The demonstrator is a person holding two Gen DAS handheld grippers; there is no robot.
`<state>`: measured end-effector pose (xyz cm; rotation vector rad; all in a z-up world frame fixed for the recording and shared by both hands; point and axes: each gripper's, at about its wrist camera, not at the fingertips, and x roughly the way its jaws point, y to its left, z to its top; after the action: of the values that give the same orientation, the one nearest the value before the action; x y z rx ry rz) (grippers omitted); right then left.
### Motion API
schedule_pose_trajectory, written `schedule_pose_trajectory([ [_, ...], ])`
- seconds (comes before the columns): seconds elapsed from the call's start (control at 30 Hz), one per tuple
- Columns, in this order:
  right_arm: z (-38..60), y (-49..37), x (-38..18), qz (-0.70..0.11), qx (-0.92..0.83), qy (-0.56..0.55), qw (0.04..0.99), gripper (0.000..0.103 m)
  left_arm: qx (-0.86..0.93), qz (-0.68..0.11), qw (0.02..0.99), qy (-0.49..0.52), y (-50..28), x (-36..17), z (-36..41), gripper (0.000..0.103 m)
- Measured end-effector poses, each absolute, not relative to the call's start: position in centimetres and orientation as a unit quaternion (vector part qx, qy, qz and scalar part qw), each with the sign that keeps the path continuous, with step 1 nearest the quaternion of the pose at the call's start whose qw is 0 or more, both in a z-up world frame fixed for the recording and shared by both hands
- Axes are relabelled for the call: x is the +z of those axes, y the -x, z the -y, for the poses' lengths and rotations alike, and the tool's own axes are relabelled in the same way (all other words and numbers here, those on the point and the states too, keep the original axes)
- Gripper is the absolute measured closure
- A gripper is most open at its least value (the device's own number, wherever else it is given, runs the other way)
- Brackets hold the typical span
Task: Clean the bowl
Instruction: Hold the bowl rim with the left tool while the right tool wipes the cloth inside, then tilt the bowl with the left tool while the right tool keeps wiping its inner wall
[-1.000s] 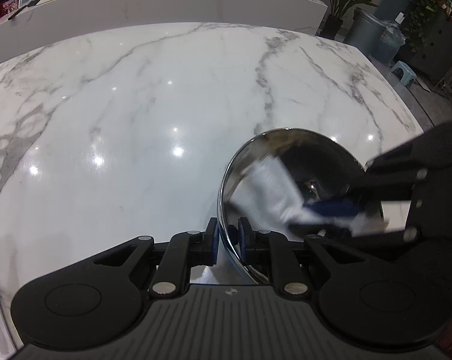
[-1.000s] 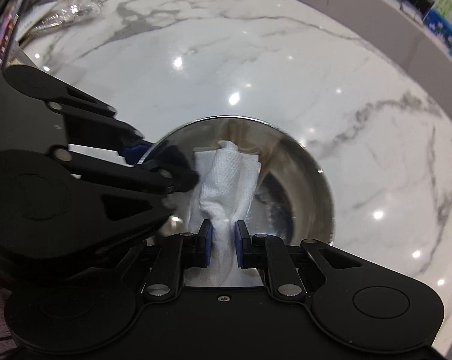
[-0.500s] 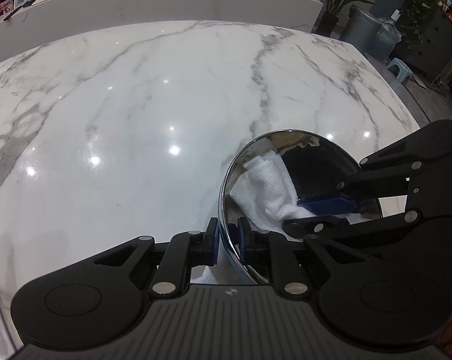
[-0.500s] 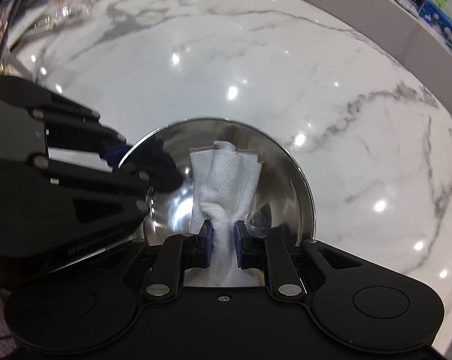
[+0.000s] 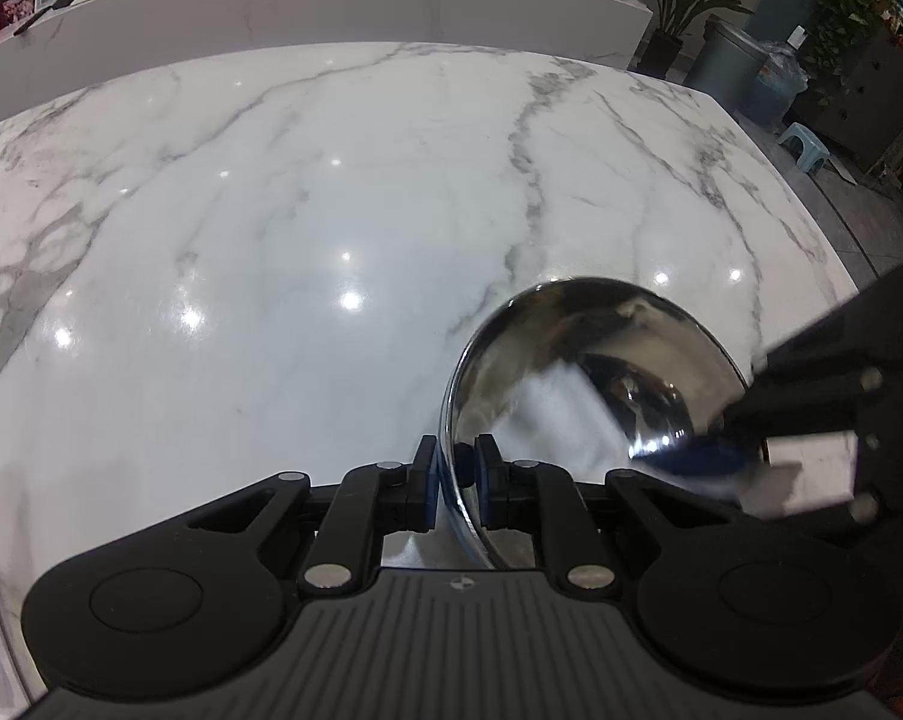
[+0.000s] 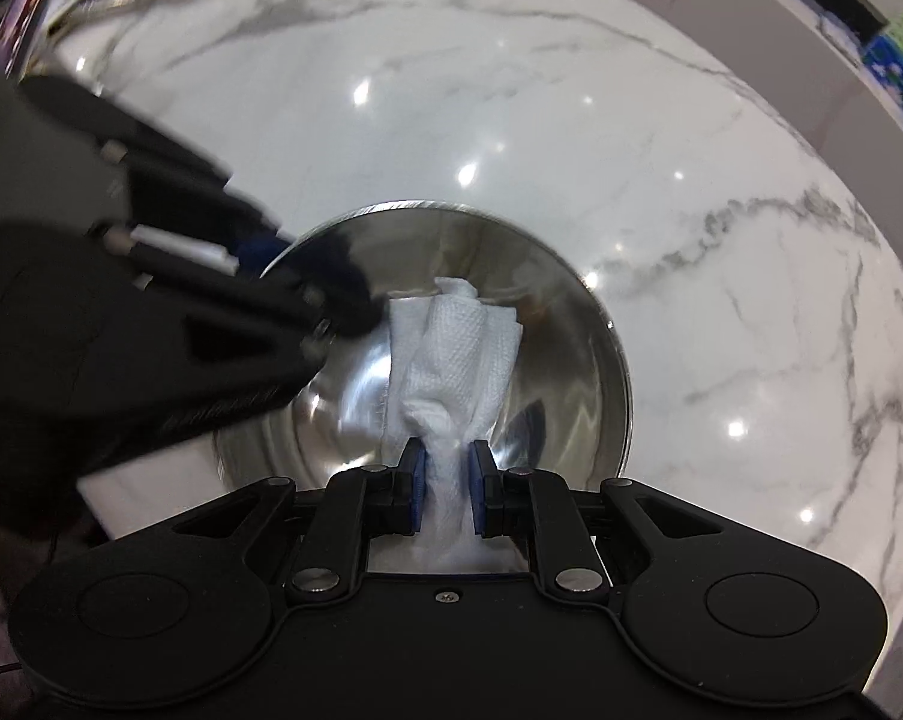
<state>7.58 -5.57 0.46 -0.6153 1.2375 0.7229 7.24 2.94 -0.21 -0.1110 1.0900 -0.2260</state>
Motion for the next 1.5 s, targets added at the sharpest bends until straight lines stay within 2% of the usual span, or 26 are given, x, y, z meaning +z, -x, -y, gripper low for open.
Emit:
schedule_pose_trajectory([
  [0.23,5.9,-7.9,0.4,-0.582,0.347,0.238,0.696,0.09,-0.108,-0.516,0.848,0.049,-7.3,-0.3,-2.9,0.092],
  [0.33,5.6,-7.5,0.6,-0.547,0.311,0.311,0.712,0.091,-0.11,-0.517,0.847,0.053,-7.3,-0.3,-3.1,0.092],
  [0.43,5.6,-7.5,0.7,-0.538,0.302,0.323,0.718,0.091,-0.11,-0.519,0.846,0.056,-7.4,-0.4,-3.2,0.092],
  [0.57,5.7,-7.7,0.6,-0.54,0.303,0.316,0.719,0.09,-0.107,-0.536,0.835,0.067,-7.4,-0.6,-3.4,0.081],
  [0.77,6.3,-8.5,0.9,-0.551,0.303,0.291,0.721,0.09,-0.14,-0.564,0.809,0.085,-6.8,-1.1,-3.6,0.079],
  [1.03,6.3,-8.9,1.2,-0.56,0.303,0.286,0.716,0.091,-0.141,-0.553,0.819,0.066,-6.6,-0.8,-3.4,0.086],
  [1.27,6.0,-8.1,0.9,-0.581,0.364,0.223,0.693,0.09,-0.129,-0.537,0.832,0.047,-7.0,-0.4,-3.1,0.09],
  [1.37,5.7,-8.0,0.8,-0.578,0.368,0.232,0.69,0.091,-0.129,-0.534,0.835,0.038,-6.9,-0.4,-3.0,0.09],
  [1.5,5.3,-7.7,0.8,-0.558,0.332,0.297,0.7,0.091,-0.131,-0.533,0.835,0.035,-6.9,-0.4,-3.0,0.09],
])
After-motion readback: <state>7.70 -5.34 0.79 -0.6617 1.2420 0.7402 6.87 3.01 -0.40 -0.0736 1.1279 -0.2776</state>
